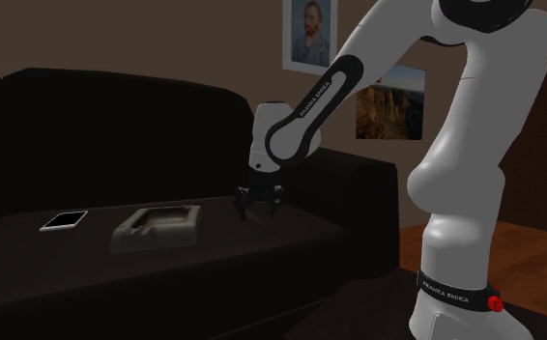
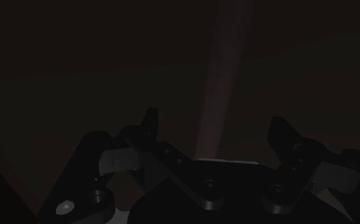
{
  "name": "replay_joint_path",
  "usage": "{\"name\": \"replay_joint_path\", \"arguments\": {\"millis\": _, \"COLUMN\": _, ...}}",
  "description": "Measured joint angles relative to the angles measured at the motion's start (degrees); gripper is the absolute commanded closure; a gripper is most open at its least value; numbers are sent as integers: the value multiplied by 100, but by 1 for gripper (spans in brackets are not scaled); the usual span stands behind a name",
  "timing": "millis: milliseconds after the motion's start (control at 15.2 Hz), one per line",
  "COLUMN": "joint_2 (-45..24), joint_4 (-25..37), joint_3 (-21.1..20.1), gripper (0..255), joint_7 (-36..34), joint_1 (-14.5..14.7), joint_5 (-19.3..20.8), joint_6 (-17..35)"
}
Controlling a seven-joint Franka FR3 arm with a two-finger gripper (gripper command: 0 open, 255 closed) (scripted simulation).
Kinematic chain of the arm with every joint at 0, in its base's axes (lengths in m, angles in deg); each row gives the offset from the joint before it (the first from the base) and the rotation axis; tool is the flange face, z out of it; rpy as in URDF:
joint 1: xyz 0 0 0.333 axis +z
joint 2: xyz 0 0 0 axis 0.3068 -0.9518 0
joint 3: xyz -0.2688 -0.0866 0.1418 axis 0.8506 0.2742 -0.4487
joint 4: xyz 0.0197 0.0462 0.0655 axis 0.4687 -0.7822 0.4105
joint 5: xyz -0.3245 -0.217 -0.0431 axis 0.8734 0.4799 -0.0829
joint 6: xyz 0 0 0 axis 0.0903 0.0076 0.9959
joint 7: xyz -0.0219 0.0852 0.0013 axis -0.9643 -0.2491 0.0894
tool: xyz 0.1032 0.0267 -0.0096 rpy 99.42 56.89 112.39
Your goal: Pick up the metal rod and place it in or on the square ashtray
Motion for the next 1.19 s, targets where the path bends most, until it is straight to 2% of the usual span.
{"name": "replay_joint_path", "arguments": {"millis": 660, "joint_2": 1, "joint_4": 2, "joint_3": 0, "gripper": 255, "joint_7": -1, "joint_1": -1, "joint_5": 1, "joint_6": 0}}
{"name": "replay_joint_path", "arguments": {"millis": 1188, "joint_2": 445, "joint_4": 215, "joint_3": 216, "gripper": 255, "joint_7": 316, "joint_1": 204, "joint_5": -343, "joint_6": -623}}
